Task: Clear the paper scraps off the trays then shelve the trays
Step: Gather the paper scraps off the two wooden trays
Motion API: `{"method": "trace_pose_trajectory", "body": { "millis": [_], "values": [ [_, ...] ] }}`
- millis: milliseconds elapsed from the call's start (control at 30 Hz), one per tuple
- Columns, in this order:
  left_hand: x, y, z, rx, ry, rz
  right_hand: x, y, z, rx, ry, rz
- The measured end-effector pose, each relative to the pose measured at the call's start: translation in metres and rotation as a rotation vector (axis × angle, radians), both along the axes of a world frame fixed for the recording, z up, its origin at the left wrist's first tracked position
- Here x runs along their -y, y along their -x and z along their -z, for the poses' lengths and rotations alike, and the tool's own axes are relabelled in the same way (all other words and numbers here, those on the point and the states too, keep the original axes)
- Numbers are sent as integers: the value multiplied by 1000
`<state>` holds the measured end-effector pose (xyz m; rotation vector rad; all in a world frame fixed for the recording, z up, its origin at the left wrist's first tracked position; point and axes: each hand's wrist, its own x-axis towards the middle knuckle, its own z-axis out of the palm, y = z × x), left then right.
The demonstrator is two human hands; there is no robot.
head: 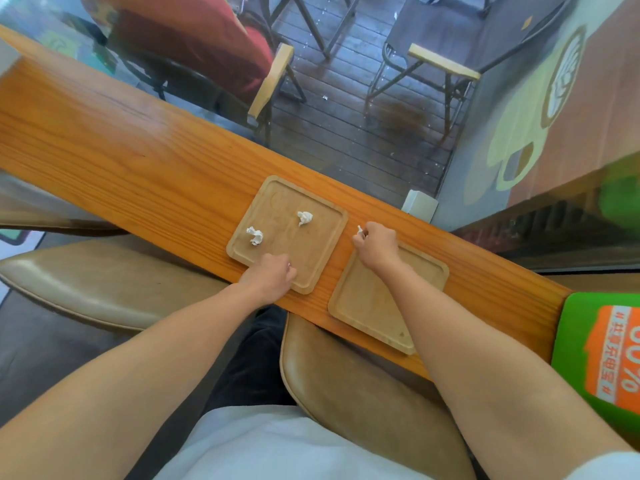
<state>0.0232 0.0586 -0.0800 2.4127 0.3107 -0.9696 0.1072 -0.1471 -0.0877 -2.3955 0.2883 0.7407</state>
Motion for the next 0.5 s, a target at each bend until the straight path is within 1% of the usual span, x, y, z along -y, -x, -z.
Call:
{"method": "trace_pose_trajectory", "body": {
  "millis": [100, 267, 500],
  "values": [
    [6, 6, -5, 4, 4, 18, 2, 8, -5, -17, -12, -9],
    [9, 8, -11, 42, 8, 17, 2, 11, -11, -109, -3, -79],
    [-4, 5, -11, 27, -8, -64, -12, 15, -20, -170, -51, -94]
  ]
}}
